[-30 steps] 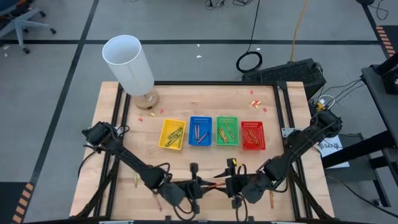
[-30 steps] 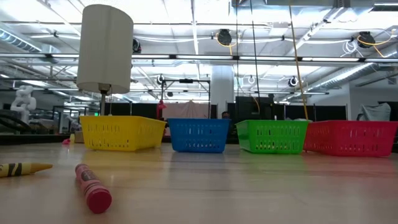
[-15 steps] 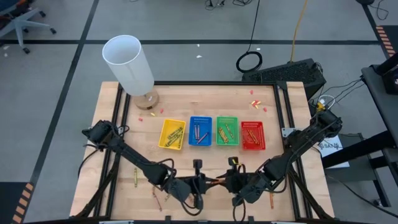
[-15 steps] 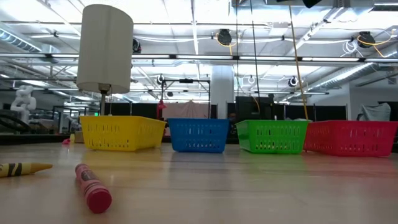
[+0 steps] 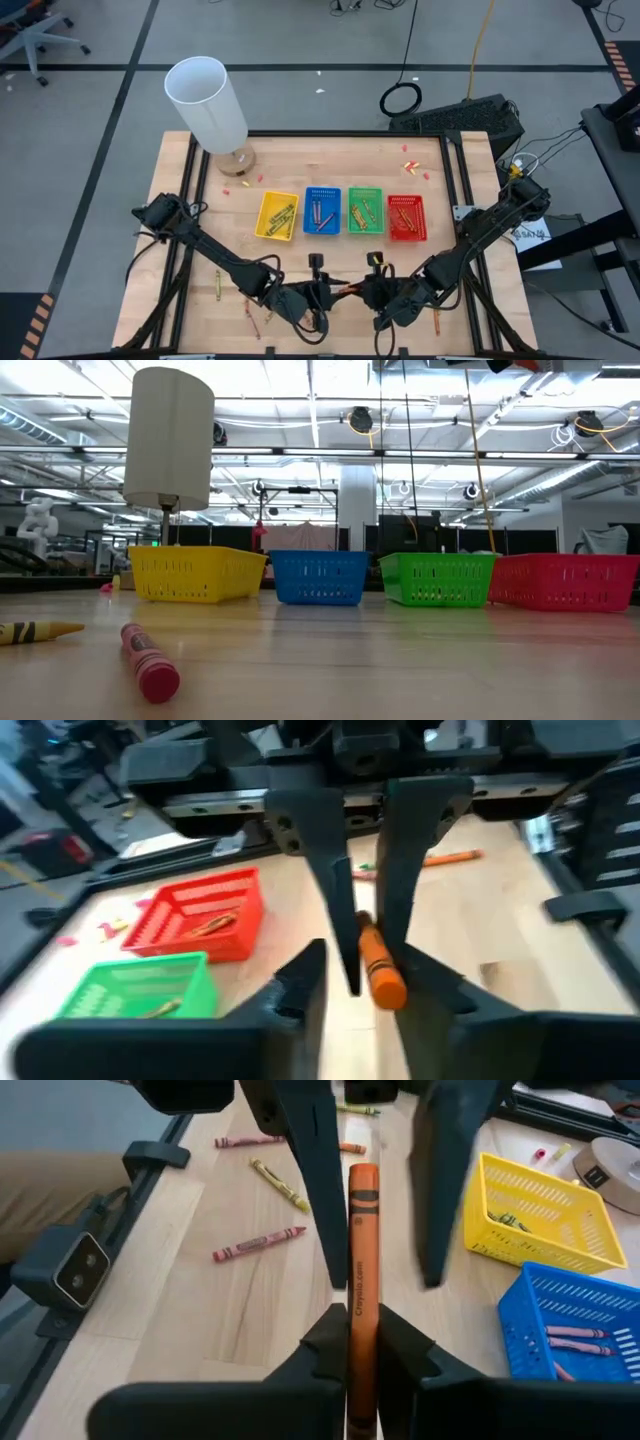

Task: Sort crayons
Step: Put the orange crayon into the red bin

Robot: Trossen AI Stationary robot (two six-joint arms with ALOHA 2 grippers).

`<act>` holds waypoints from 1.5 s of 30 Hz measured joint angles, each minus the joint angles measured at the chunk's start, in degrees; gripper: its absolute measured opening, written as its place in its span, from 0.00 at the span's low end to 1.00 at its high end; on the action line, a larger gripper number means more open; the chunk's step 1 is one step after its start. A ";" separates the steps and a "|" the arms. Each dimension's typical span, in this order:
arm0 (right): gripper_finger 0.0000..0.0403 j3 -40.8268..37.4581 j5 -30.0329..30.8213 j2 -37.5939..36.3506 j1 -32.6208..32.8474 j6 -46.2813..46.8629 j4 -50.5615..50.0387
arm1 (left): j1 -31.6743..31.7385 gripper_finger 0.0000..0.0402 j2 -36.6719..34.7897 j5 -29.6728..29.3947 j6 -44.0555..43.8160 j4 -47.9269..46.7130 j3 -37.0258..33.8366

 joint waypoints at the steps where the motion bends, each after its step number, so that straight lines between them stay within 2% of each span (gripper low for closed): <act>1: 0.02 0.00 0.00 0.00 0.00 0.07 -0.42 | -0.30 0.28 0.00 -1.31 0.60 -0.18 0.00; 5: 0.01 0.00 -0.02 0.00 0.00 2.54 -2.71 | -3.05 0.41 -0.93 -10.04 1.59 -0.35 -0.04; 8: 0.01 0.00 -0.03 0.02 0.15 4.63 -4.41 | -5.86 0.47 -1.88 -13.82 2.23 -1.01 -0.04; 15: 0.02 0.00 1.26 0.04 -0.80 6.48 -6.66 | -11.67 0.50 -2.14 -19.54 3.17 -3.67 -0.05; 22: 0.02 0.00 1.75 0.04 -4.45 7.91 -10.76 | -12.03 0.50 -2.14 -19.52 -3.19 -6.22 -3.62; 26: 0.02 0.00 1.62 -1.54 -8.15 14.70 -21.73 | -12.08 0.50 -2.14 -16.68 -7.78 -5.56 -5.59; 32: 0.02 0.00 1.58 -6.62 -14.34 24.80 -40.83 | -11.86 0.50 -2.12 -16.45 -10.57 -5.50 -7.08; 36: 0.02 0.00 1.51 -10.13 -18.45 32.11 -49.84 | -11.54 0.50 -2.12 -16.42 -11.28 -4.92 -7.08; 40: 0.02 -1.14 1.44 -13.34 -21.05 38.27 -53.60 | -11.60 0.50 -2.12 -16.40 -11.56 -3.97 -7.08; 45: 0.02 -6.67 1.47 -16.35 -21.90 46.00 -51.86 | -11.60 0.50 -2.10 -16.38 -11.97 -4.47 -7.08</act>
